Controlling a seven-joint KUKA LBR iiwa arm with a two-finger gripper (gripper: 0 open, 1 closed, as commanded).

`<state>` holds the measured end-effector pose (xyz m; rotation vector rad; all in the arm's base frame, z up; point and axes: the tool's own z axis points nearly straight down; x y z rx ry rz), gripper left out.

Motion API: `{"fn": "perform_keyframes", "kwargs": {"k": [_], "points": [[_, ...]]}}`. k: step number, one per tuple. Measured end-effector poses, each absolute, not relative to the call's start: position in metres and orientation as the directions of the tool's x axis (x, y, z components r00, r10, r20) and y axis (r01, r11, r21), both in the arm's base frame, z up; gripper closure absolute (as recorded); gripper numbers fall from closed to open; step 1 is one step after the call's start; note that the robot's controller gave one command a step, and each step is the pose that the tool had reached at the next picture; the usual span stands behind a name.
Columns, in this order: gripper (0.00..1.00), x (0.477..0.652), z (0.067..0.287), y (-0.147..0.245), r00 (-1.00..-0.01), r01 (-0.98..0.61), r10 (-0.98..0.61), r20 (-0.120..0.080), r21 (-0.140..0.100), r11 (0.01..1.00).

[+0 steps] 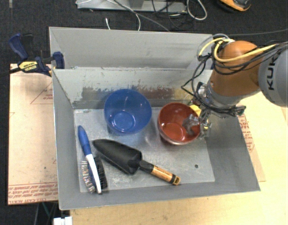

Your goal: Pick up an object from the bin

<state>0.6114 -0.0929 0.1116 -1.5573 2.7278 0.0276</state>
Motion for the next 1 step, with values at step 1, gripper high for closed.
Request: {"fn": "perform_keyframes", "kwargs": {"k": [1], "points": [[1.0, 0.6113, 0.1114, -0.093, -0.509, -0.861, -0.861, -0.009, 0.015, 0.509]]}}
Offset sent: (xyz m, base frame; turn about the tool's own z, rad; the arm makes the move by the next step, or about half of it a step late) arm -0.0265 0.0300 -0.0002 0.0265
